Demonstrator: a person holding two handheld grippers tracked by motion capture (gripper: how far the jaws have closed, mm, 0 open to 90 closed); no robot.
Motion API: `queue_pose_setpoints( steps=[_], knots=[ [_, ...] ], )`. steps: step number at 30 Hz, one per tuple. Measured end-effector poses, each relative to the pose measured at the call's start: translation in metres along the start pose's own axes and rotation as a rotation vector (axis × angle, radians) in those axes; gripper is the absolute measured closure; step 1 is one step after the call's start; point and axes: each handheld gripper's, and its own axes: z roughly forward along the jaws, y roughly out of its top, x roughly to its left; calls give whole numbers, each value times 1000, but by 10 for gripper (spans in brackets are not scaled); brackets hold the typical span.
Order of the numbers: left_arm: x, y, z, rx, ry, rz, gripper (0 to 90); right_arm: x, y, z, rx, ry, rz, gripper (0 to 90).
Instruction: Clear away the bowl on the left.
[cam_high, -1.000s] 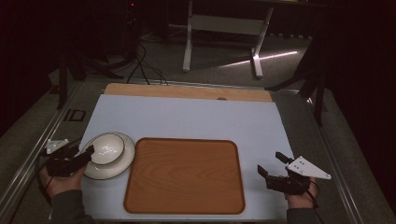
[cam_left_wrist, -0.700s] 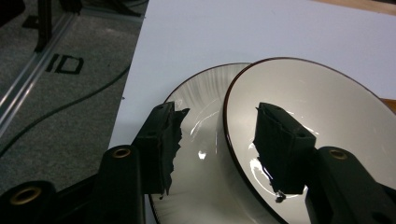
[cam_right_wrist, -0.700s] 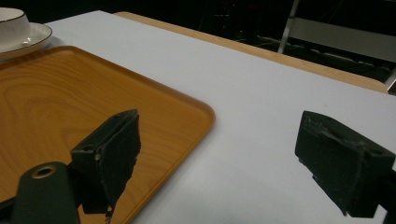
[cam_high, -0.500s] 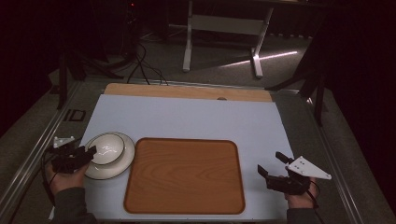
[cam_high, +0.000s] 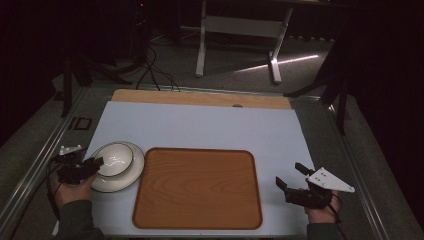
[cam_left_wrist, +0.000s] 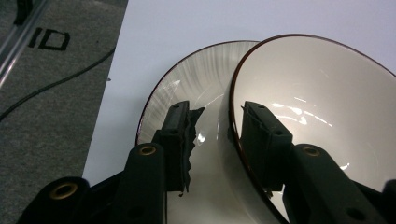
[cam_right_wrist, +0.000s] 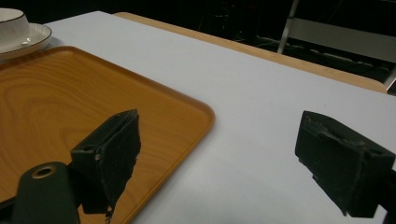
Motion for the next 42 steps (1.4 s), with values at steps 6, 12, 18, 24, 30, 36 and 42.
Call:
queue_pose_setpoints(
  steps=[6, 12, 18, 24, 30, 36, 42],
  knots=[
    [2, 1, 5, 29, -24, -20, 655, 0, 0, 0, -3, 0, 3, 139],
    [3, 2, 7, 43, -37, -38, 670, 0, 0, -1, -6, -1, 1, 139],
    [5, 3, 10, 62, -68, -72, 688, 0, 0, -1, -7, -2, 1, 139],
    [6, 5, 13, 93, -100, -101, 712, 0, 0, -1, -6, 0, 0, 139],
    [9, 6, 16, 122, -134, -135, 713, 0, 0, -1, -5, 0, 0, 139],
    [12, 6, 17, 126, -150, -159, 741, 0, 0, -1, -4, 0, 0, 139],
    [15, 6, 17, 117, -161, -199, 789, 0, 0, -1, -3, 0, 0, 139]
  ],
)
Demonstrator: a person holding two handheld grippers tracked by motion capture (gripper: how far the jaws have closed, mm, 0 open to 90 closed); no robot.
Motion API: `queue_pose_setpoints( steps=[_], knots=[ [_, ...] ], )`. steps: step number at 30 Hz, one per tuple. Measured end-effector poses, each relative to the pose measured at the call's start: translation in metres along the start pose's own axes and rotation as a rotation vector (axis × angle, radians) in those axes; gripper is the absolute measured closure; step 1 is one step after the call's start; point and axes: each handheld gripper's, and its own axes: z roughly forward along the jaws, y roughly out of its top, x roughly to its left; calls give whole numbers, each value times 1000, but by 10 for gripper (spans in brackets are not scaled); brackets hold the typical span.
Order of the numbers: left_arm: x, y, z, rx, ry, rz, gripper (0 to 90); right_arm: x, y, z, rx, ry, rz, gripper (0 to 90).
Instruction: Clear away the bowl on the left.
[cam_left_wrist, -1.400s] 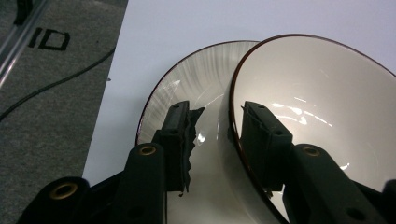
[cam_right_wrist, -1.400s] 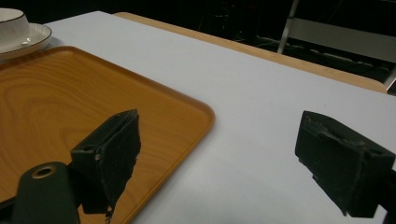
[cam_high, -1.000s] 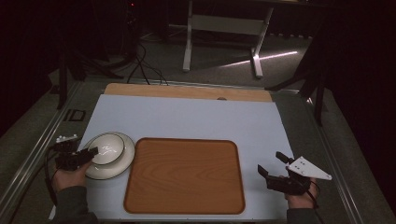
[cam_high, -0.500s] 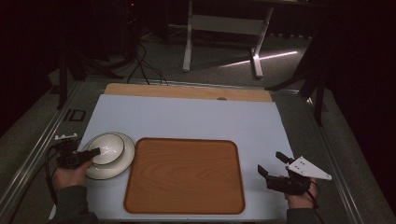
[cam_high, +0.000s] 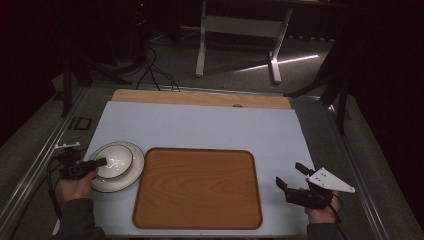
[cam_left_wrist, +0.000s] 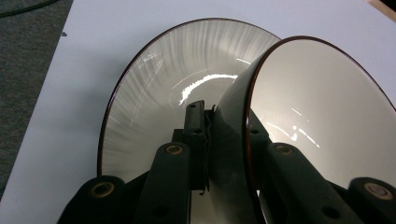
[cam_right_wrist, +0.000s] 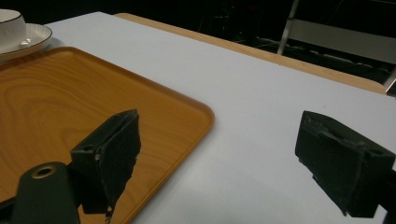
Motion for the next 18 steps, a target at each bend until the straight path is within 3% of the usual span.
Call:
queue_pose_setpoints(
  steps=[6, 18],
  knots=[
    [1, 0, -1, 2, 3, -12, 796, 0, 0, 0, 0, -1, 2, 139],
    [9, -3, -4, -6, -38, -63, 809, -1, 0, -1, -6, -2, 3, 139]
  ],
)
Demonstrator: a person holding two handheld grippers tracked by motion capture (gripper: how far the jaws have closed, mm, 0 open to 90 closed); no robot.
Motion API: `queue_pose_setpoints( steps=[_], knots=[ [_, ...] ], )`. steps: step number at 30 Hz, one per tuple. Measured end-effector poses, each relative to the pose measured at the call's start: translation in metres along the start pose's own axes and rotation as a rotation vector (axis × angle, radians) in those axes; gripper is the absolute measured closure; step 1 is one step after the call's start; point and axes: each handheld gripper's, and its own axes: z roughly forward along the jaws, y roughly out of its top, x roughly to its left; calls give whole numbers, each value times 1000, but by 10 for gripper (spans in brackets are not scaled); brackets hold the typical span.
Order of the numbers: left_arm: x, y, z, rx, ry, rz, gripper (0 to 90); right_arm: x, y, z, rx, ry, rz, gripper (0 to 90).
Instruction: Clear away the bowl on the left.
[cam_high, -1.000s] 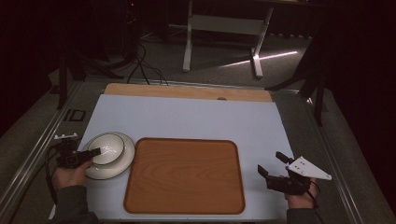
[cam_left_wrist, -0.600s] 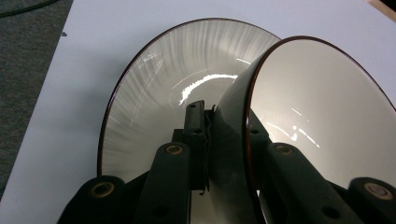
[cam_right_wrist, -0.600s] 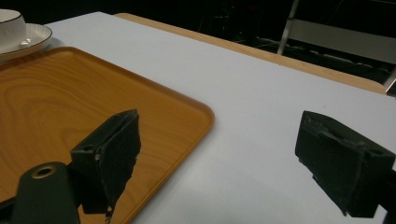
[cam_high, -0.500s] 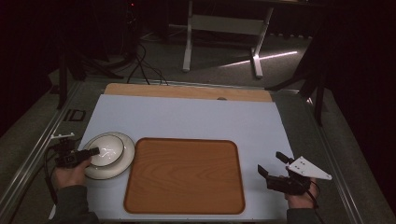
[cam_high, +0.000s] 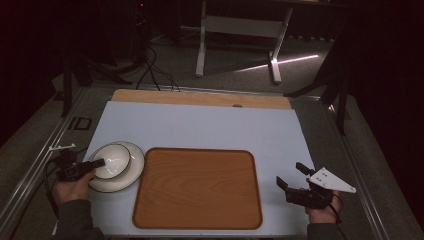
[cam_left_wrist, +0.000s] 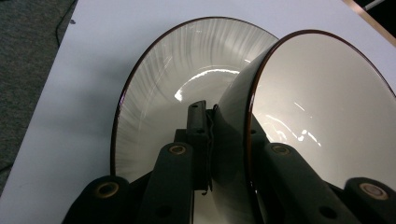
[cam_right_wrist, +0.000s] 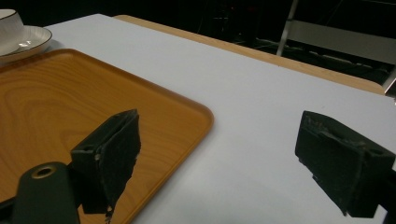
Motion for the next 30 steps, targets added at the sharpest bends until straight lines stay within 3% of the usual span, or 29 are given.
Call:
queue_pose_setpoints(
  steps=[6, 19, 30],
  knots=[
    [-1, 0, -2, -13, -3, 2, 809, 0, 0, 0, -3, 0, 2, 139],
    [-3, 0, -8, -53, -52, 1, 810, 0, 0, -1, -5, -2, 5, 139],
    [-9, 1, -12, -66, -61, 21, 810, -1, 0, -1, -5, -5, 8, 139]
  ],
)
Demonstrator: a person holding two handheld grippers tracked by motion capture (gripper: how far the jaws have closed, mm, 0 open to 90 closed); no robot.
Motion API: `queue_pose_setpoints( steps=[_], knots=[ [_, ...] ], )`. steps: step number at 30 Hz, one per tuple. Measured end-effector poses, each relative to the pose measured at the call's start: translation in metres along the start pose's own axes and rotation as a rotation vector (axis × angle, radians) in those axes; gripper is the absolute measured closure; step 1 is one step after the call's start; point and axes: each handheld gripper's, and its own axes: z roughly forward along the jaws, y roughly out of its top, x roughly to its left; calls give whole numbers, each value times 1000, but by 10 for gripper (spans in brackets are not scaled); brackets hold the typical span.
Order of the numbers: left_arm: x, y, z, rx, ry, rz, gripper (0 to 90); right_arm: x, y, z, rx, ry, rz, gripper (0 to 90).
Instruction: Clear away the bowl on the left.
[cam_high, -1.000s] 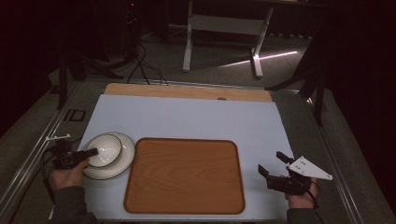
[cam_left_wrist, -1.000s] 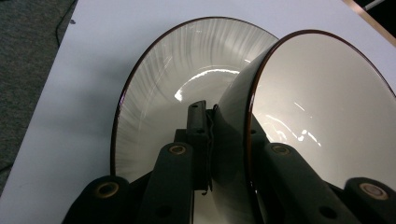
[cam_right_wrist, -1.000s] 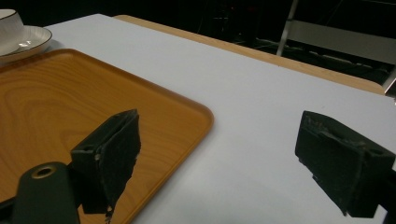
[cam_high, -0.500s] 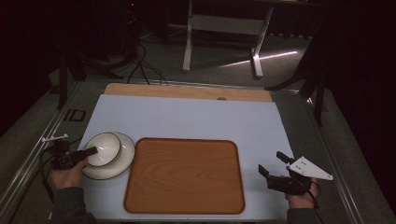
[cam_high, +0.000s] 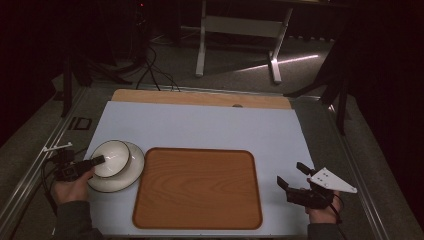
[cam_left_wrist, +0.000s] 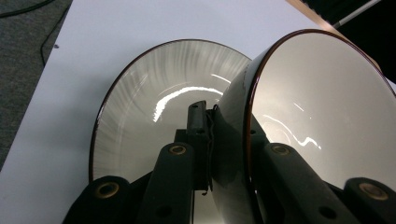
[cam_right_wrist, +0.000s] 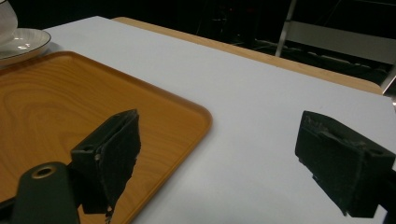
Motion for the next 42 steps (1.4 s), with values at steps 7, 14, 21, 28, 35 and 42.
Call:
queue_pose_setpoints(
  steps=[7, 14, 21, 28, 35, 42],
  knots=[
    [-5, 1, -2, -11, -21, 9, 810, 0, 0, 0, -1, -1, 0, 139],
    [-9, 1, -4, -21, -31, 17, 810, 0, 0, 0, -3, -3, 1, 139],
    [-13, 1, -3, -26, -49, 22, 810, -1, 0, -1, -8, -4, 4, 139],
    [-21, 2, -3, -24, -50, 49, 810, -1, 1, -1, -11, -3, 3, 139],
    [-27, 2, -3, -25, -54, 67, 810, -1, 1, -2, -13, -3, 1, 139],
    [-34, 1, -3, -25, -61, 84, 810, -1, 1, -2, -15, -3, 2, 139]
  ],
)
